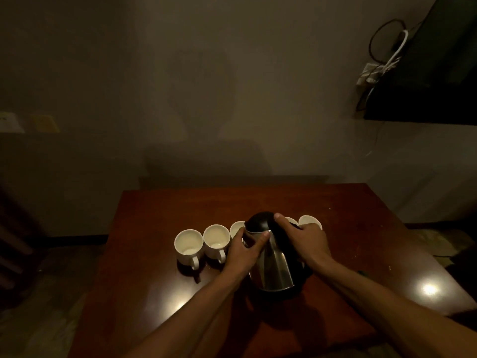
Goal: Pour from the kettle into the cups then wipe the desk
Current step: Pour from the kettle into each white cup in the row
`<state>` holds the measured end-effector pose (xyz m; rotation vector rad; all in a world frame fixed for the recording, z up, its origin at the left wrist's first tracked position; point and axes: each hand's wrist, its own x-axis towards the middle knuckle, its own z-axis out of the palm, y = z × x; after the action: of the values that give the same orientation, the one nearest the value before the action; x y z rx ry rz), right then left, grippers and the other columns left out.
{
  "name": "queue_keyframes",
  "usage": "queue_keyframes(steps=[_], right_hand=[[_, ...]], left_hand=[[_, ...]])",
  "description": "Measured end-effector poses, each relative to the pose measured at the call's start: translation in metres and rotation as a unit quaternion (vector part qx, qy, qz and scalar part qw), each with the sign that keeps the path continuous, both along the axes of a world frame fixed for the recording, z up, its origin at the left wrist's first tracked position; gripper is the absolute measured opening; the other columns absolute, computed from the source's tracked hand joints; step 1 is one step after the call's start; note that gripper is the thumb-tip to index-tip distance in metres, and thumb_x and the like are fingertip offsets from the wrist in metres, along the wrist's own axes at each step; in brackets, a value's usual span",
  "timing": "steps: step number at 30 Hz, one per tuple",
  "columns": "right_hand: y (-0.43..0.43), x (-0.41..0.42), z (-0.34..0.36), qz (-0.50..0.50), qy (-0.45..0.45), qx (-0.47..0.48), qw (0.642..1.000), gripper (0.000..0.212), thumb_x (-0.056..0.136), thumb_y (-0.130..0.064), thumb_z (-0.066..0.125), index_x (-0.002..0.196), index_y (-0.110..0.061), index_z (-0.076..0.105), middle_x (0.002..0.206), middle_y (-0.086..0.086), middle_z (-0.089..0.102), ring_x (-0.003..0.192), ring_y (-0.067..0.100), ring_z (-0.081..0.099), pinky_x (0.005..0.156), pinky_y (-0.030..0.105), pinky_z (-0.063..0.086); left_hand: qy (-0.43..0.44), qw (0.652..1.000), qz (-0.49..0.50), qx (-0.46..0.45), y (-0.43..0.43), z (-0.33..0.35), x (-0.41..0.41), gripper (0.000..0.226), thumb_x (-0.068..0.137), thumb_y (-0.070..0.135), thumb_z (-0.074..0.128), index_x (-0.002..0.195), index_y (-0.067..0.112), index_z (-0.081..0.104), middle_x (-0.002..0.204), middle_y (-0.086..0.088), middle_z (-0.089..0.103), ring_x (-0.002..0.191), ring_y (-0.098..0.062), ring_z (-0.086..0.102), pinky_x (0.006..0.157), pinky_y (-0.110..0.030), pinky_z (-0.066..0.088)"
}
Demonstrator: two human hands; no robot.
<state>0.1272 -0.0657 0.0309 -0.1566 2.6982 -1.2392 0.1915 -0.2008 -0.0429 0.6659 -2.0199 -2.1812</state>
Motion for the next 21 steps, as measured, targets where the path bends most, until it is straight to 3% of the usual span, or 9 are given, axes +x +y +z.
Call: queue_keyframes(steps=[3, 7, 10, 15, 18, 21], right_hand=[[0.003, 0.011, 0.001, -0.01, 0.007, -0.03, 0.999, 0.057, 0.086, -0.061, 0.063, 0.054, -0.015, 0.051, 0.048, -0.007, 0.05, 0.04, 0.005, 0.047, 0.044, 0.018, 0.034], [-0.002, 0.03, -0.003, -0.03, 0.008, -0.063, 0.998, 0.054, 0.085, -0.059, 0.065, 0.061, -0.01, 0.06, 0.057, 0.001, 0.062, 0.049, 0.012, 0.059, 0.047, 0.02, 0.042], [-0.01, 0.052, -0.007, -0.049, 0.031, -0.083, 0.995, 0.043, 0.088, -0.049, 0.068, 0.068, -0.01, 0.064, 0.065, 0.0, 0.067, 0.05, 0.004, 0.063, 0.044, 0.011, 0.041], [-0.033, 0.102, -0.013, -0.093, 0.03, -0.089, 0.991, 0.045, 0.089, -0.047, 0.066, 0.066, -0.008, 0.066, 0.062, -0.001, 0.068, 0.05, 0.004, 0.062, 0.047, 0.014, 0.043], [-0.048, 0.127, -0.016, -0.115, 0.026, -0.109, 0.987, 0.046, 0.091, -0.043, 0.065, 0.058, -0.011, 0.061, 0.047, -0.005, 0.06, 0.038, -0.001, 0.053, 0.04, 0.009, 0.034], [-0.061, 0.144, -0.02, -0.139, 0.022, -0.118, 0.983, 0.05, 0.09, -0.045, 0.065, 0.058, -0.008, 0.062, 0.045, -0.005, 0.06, 0.036, 0.0, 0.053, 0.039, 0.012, 0.034]], left_hand=[[0.018, 1.0, -0.005, -0.008, -0.002, 0.002, 0.007, 0.084, 0.072, 0.066, 0.072, 0.143, 0.028, 0.048, 0.142, 0.001, 0.056, 0.128, -0.025, 0.055, 0.104, -0.05, 0.05], [0.044, 0.999, -0.02, -0.01, -0.01, 0.009, 0.022, 0.078, 0.075, 0.056, 0.071, 0.143, 0.026, 0.048, 0.139, 0.003, 0.056, 0.127, -0.021, 0.054, 0.097, -0.034, 0.051], [0.052, 0.998, -0.039, -0.012, -0.021, 0.015, 0.041, 0.061, 0.079, 0.048, 0.071, 0.133, 0.029, 0.051, 0.128, 0.008, 0.058, 0.124, -0.018, 0.055, 0.097, -0.033, 0.049], [0.052, 0.996, -0.073, -0.028, -0.049, 0.017, 0.078, 0.053, 0.084, 0.041, 0.073, 0.128, 0.037, 0.044, 0.114, 0.026, 0.05, 0.113, -0.004, 0.048, 0.097, -0.028, 0.044], [0.064, 0.992, -0.098, -0.042, -0.068, 0.016, 0.092, 0.063, 0.077, 0.05, 0.073, 0.133, 0.034, 0.049, 0.126, 0.02, 0.056, 0.118, -0.005, 0.052, 0.096, -0.024, 0.046], [0.062, 0.99, -0.118, -0.052, -0.084, 0.01, 0.099, 0.065, 0.077, 0.051, 0.075, 0.134, 0.034, 0.05, 0.128, 0.019, 0.057, 0.12, -0.005, 0.053, 0.092, -0.017, 0.046]])
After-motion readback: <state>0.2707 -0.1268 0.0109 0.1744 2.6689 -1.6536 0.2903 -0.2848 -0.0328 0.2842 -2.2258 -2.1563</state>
